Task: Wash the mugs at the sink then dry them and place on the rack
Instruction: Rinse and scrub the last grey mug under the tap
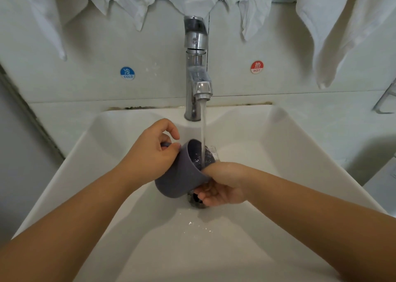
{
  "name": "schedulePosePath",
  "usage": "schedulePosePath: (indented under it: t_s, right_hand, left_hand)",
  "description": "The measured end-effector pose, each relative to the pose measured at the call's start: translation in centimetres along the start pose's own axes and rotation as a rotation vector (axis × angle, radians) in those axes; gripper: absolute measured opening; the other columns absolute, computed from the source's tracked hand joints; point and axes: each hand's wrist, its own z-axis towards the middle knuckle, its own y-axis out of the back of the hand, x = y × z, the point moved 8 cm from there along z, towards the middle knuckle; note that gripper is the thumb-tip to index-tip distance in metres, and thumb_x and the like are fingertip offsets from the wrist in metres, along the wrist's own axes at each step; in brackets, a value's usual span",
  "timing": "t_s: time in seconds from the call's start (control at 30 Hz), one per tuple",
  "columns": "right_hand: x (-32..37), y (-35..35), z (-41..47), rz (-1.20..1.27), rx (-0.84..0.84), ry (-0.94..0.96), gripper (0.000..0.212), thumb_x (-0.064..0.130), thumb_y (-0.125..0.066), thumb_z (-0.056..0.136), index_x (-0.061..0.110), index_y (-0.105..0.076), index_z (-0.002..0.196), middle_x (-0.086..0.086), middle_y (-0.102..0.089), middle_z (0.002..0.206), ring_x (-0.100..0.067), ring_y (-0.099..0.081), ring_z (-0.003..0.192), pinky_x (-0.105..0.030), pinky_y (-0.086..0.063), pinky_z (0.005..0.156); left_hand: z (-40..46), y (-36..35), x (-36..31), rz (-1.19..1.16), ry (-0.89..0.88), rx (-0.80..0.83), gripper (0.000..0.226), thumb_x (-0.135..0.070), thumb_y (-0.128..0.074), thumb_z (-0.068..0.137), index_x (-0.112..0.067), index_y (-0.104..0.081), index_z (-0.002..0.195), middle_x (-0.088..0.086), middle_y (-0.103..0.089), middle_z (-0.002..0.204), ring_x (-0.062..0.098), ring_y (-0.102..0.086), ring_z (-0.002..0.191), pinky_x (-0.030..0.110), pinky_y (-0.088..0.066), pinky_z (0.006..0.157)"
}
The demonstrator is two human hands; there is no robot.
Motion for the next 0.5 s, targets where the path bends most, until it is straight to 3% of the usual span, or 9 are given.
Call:
schedulePosePath:
  t_s: [0.07, 0.13, 0.2, 0.27, 0.33, 0.4, 0.5]
  right_hand:
    - [0.8, 1.1, -0.2, -0.03, -0.023, 0.069, 0.021, 0.024, -0.06, 0.091, 0.006, -0.06, 0.101, -0.011, -0.064, 0.084, -0.018, -0.064, 0.071, -0.028, -0.058, 0.062]
    - [2.0, 2.2, -0.4, -0.117, 0.006, 0.196, 0.069, 0.057, -0.067, 0.074, 0.015, -0.052, 0.127, -0.008, -0.059, 0.12, -0.022, -0.059, 0.108, -0.035, -0.053, 0.089]
    - [3.4, 1.8, -1.0, -0.179, 0.098, 0.353, 0.096, 0.067, -0.072, 0.06, 0.027, -0.038, 0.14, 0.003, -0.05, 0.138, -0.019, -0.047, 0.127, -0.039, -0.04, 0.107]
    - [5.1, 1.1, -1.8, -0.192, 0.123, 0.576, 0.083, 0.038, -0.083, 0.064, 0.028, -0.044, 0.136, 0.004, -0.057, 0.131, -0.018, -0.052, 0.123, -0.036, -0.046, 0.102]
    - [6.4, 0.8, -2.4, -0.206, 0.031, 0.755, 0.064, 0.013, -0.078, 0.068, 0.021, -0.053, 0.127, -0.001, -0.065, 0.118, -0.018, -0.06, 0.111, -0.03, -0.055, 0.086]
    - [6.9, 1.3, -2.7, -0.214, -0.05, 0.804, 0.051, 0.003, -0.079, 0.072, 0.024, -0.06, 0.115, 0.004, -0.069, 0.106, -0.011, -0.065, 0.099, -0.024, -0.056, 0.076]
    - [6.8, 2.3, -3.1, -0.321, -0.096, 0.748, 0.048, 0.008, -0.081, 0.071, 0.031, -0.058, 0.106, 0.014, -0.068, 0.096, -0.004, -0.066, 0.089, -0.02, -0.056, 0.07]
  left_hand:
    - [0.1, 0.1, 0.5, -0.051, 0.067, -0.026, 0.017, -0.006, -0.058, 0.094, -0.02, -0.053, 0.084, 0.007, -0.053, 0.055, 0.019, -0.05, 0.057, 0.036, -0.054, 0.063]
    - [0.1, 0.2, 1.1, -0.13, 0.159, -0.063, 0.018, -0.004, -0.056, 0.094, -0.017, -0.054, 0.081, 0.014, -0.056, 0.065, 0.018, -0.051, 0.059, 0.024, -0.053, 0.053]
    - [0.0, 0.0, 1.7, -0.254, 0.238, -0.082, 0.019, 0.0, -0.052, 0.093, -0.013, -0.053, 0.08, 0.008, -0.053, 0.064, 0.016, -0.044, 0.053, 0.02, -0.043, 0.044]
    - [0.0, -0.4, 2.2, -0.403, 0.294, -0.07, 0.021, 0.005, -0.047, 0.093, -0.01, -0.052, 0.078, 0.001, -0.047, 0.054, 0.013, -0.037, 0.045, 0.024, -0.037, 0.047]
    - [-0.1, -1.0, 2.6, -0.513, 0.333, -0.036, 0.023, 0.007, -0.042, 0.093, -0.007, -0.051, 0.078, -0.003, -0.04, 0.044, 0.009, -0.032, 0.039, 0.025, -0.034, 0.048]
    - [-0.1, -1.4, 2.6, -0.524, 0.342, 0.004, 0.023, 0.006, -0.04, 0.094, -0.006, -0.052, 0.079, -0.003, -0.039, 0.043, 0.009, -0.033, 0.038, 0.027, -0.034, 0.051]
    - [0.1, -1.4, 2.4, -0.244, 0.288, 0.033, 0.016, -0.002, -0.044, 0.093, -0.006, -0.058, 0.086, 0.003, -0.057, 0.057, 0.016, -0.053, 0.053, 0.031, -0.045, 0.065]
